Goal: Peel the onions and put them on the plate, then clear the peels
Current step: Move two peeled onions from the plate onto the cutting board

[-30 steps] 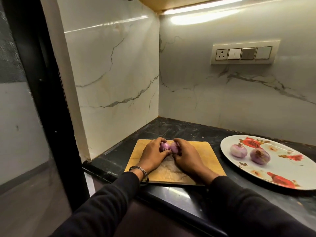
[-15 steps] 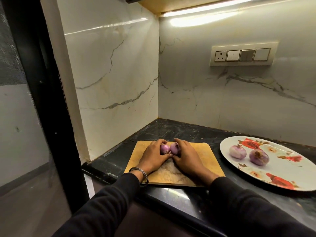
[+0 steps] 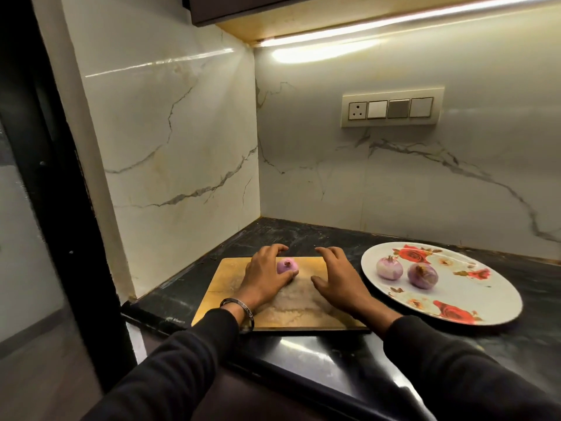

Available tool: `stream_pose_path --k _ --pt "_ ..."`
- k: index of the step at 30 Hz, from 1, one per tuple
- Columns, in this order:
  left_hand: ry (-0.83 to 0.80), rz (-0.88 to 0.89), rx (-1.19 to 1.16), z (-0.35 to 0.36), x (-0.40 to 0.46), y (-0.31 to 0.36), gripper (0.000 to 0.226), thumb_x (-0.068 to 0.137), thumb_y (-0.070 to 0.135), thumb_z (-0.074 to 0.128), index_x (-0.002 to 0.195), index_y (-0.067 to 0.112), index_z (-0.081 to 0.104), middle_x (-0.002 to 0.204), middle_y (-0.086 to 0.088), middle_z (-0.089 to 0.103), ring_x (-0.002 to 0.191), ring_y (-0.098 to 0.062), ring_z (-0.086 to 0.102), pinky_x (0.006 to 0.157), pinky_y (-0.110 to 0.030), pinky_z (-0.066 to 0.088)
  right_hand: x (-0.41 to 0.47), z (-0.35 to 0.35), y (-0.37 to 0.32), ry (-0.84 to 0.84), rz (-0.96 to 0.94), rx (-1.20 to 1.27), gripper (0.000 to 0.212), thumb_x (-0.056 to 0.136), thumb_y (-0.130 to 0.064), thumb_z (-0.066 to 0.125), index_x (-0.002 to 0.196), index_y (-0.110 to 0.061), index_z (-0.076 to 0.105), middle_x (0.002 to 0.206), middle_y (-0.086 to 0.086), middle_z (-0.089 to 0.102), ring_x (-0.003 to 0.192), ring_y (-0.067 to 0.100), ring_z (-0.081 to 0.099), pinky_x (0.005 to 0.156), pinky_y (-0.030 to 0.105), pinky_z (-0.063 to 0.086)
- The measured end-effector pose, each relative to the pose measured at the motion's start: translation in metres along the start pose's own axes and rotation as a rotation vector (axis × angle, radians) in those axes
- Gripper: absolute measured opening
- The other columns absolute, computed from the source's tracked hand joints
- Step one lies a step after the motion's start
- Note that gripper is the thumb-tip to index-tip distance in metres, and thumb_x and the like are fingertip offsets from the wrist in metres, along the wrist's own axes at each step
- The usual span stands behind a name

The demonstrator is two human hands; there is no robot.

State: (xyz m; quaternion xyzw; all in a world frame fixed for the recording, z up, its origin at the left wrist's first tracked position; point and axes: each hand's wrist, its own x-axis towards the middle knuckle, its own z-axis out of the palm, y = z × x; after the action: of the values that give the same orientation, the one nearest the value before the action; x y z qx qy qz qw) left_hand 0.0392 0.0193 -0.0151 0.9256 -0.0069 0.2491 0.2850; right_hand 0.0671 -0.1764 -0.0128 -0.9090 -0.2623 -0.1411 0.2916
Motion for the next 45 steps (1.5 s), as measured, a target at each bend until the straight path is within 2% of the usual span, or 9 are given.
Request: stream_pose_path --k 6,11,14,17,22,26,30,37,45 --pt "-0.005 -0.222 0.36 0.006 -0.014 0.009 0.057 0.088 0.067 0.054 0.132 0.031 0.05 0.132 -0.003 0.053 0.119 -0.024 0.052 0.098 -0.043 0.046 -0.017 -0.025 0.034 0.004 0.042 -0.042 0.058 0.092 -0.025 0.071 0.145 -0.018 0.047 0.148 0.006 0.042 0.13 0.021 0.048 0.101 0.027 0.043" --pt "-0.118 -0.344 0.457 -0.006 -0.017 0.003 0.054 0.093 0.054 0.053 0.135 0.023 0.044 0.139 -0.013 0.041 0.126 -0.031 0.041 0.101 -0.041 0.041 -0.026 -0.024 0.048 -0.035 0.095 -0.044 0.057 0.092 -0.025 0.069 0.144 -0.018 0.048 0.148 0.005 0.041 0.128 0.02 0.05 0.103 0.03 0.044" --pt "-0.248 -0.42 0.367 -0.013 -0.012 0.002 0.058 0.091 0.043 0.061 0.139 0.019 0.039 0.142 -0.015 0.037 0.129 -0.033 0.039 0.104 -0.042 0.043 -0.026 -0.018 0.045 -0.033 0.105 -0.012 0.056 0.092 -0.025 0.068 0.144 -0.019 0.048 0.148 0.004 0.041 0.127 0.02 0.05 0.105 0.032 0.045" --pt "-0.296 -0.415 0.237 -0.016 -0.007 -0.002 0.042 0.094 0.029 0.06 0.131 0.02 0.043 0.14 -0.015 0.039 0.128 -0.033 0.043 0.109 -0.041 0.041 -0.023 -0.012 0.034 -0.036 0.099 0.004 0.057 0.092 -0.029 0.067 0.145 -0.023 0.047 0.149 0.002 0.041 0.129 0.021 0.05 0.107 0.035 0.045" --pt "-0.002 -0.32 0.007 -0.02 0.002 -0.012 0.029 0.088 0.034 0.074 0.109 0.021 0.058 0.119 -0.007 0.058 0.1 -0.017 0.057 0.08 -0.027 0.047 -0.008 0.0 0.006 0.07 -0.02 -0.226 0.055 0.091 -0.038 0.063 0.142 -0.026 0.047 0.143 0.001 0.049 0.128 0.023 0.05 0.104 0.038 0.041" --pt "0.046 -0.198 -0.078 -0.018 0.01 -0.016 0.021 0.084 0.022 0.08 0.103 0.021 0.072 0.115 -0.004 0.058 0.098 -0.014 0.058 0.086 -0.025 0.051 0.006 0.019 -0.018 -0.013 -0.025 -0.063 0.062 0.093 -0.042 0.065 0.147 -0.023 0.041 0.146 0.003 0.046 0.126 0.022 0.052 0.101 0.035 0.047" --pt "-0.022 -0.181 -0.204 -0.01 0.012 -0.026 0.025 0.081 0.02 0.082 0.102 0.026 0.07 0.113 0.003 0.062 0.102 -0.012 0.06 0.09 -0.027 0.053 0.019 0.033 -0.031 -0.045 -0.003 0.089 0.069 0.094 -0.048 0.065 0.152 -0.024 0.037 0.148 0.003 0.046 0.128 0.019 0.051 0.102 0.031 0.047" --pt "-0.08 -0.147 -0.294 -0.004 0.008 -0.04 0.042 0.08 0.013 0.082 0.116 0.027 0.065 0.115 0.01 0.065 0.107 -0.007 0.06 0.091 -0.024 0.054 0.024 0.046 -0.03 -0.016 -0.026 0.125 0.05 0.101 -0.043 0.055 0.146 -0.025 0.046 0.141 -0.001 0.053 0.118 0.012 0.053 0.097 0.026 0.047" --pt "-0.062 -0.116 -0.302 -0.002 0.006 -0.046 0.052 0.074 0.019 0.087 0.12 0.027 0.065 0.122 0.008 0.064 0.109 -0.005 0.061 0.09 -0.02 0.054 0.025 0.052 -0.025 -0.006 -0.016 0.092 0.074 0.091 -0.036 0.07 0.155 -0.027 0.032 0.15 0.0 0.04 0.128 0.016 0.05 0.102 0.032 0.049"
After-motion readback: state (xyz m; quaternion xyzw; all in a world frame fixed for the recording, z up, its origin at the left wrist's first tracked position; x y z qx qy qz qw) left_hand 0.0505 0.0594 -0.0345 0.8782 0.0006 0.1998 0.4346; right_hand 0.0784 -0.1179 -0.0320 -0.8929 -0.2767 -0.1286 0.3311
